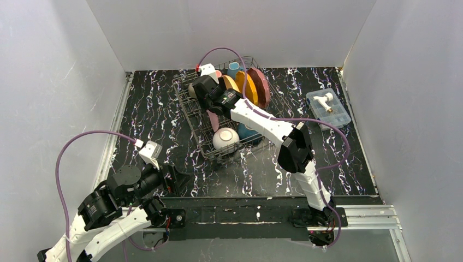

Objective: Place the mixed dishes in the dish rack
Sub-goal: Insert the plate into the dish rack.

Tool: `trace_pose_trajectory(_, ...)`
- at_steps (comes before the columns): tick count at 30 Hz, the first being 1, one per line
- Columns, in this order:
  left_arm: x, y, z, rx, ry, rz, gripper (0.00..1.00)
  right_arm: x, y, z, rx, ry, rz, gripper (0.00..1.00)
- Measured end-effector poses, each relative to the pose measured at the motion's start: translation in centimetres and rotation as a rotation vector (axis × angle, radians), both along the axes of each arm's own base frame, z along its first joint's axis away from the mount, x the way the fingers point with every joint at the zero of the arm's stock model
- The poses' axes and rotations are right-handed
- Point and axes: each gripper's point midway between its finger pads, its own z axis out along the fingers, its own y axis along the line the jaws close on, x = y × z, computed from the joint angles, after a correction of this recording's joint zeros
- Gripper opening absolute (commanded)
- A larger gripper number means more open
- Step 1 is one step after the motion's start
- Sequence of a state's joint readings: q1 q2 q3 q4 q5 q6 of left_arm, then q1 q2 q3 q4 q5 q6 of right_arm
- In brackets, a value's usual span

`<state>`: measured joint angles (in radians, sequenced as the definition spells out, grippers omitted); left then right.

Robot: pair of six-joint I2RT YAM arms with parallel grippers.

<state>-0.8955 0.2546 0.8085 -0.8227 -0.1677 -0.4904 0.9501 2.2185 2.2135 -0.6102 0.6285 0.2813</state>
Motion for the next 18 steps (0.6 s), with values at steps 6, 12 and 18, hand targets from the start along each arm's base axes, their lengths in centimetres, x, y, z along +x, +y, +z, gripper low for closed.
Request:
trace_pose_trajectory(6,0.0,0.0,0.0,0.001,0.0,0.0,0.98,0.3,-0.2,0.0,0.002,0.003,-0.002,0.75)
trace_pose_trajectory(12,0.0,0.0,0.0,0.001,0.0,0.0,0.98,0.8,-0.6,-0.2,0.01,0.013,-0.001,0.75)
trace_pose_trajectory(18,0.0,0.0,-0.1,0.004,0.003,0.0,0.98,1.8,-0.7,-1.2,0.015,0.034,0.002,0.76)
